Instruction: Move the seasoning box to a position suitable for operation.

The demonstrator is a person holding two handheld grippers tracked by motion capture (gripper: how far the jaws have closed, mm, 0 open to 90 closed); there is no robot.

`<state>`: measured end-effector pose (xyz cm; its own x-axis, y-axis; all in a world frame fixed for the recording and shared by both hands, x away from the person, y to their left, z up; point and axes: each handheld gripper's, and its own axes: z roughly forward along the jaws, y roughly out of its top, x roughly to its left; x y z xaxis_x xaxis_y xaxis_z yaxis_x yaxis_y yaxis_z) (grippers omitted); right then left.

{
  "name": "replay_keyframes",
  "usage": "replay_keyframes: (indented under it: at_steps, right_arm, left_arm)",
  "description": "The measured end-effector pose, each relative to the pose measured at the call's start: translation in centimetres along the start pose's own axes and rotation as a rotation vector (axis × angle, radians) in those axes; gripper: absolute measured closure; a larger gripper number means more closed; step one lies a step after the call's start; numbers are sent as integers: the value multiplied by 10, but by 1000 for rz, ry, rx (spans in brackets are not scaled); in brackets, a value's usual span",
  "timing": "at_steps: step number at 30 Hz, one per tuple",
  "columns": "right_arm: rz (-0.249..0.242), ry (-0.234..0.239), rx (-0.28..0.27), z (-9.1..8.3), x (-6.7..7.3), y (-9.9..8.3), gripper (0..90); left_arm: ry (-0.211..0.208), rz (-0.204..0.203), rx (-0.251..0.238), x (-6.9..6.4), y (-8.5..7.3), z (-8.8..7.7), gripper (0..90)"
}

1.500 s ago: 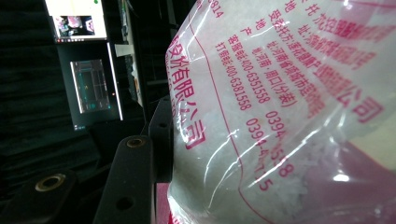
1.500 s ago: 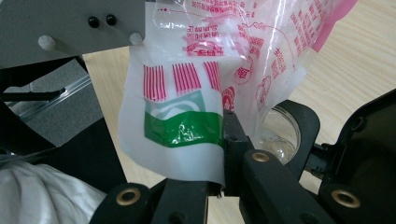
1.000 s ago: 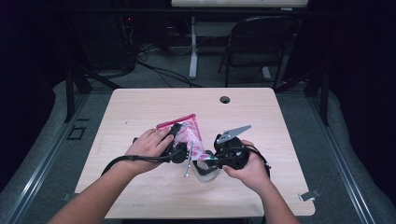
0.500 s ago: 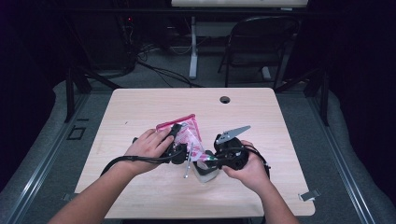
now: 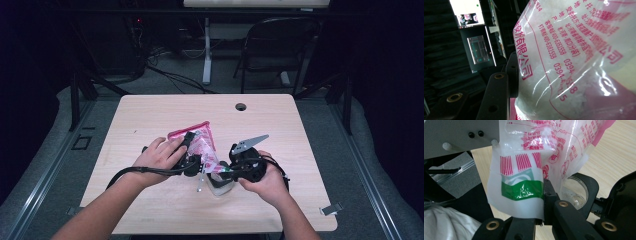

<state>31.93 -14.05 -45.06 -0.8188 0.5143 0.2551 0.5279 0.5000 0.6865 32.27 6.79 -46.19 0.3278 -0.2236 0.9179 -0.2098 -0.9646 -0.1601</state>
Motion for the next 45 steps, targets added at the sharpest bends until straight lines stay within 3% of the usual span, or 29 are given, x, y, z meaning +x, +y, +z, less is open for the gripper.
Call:
replay_keyframes:
  at_steps: [17,45]
  right_arm:
    - [3,-2,0,0,-2,-1,900]
    - [9,-7,2,0,-4,-2,900]
  left_arm:
    - [19,41,10,4,3,-3,637]
    - [56,65,3,4,6,-5,679]
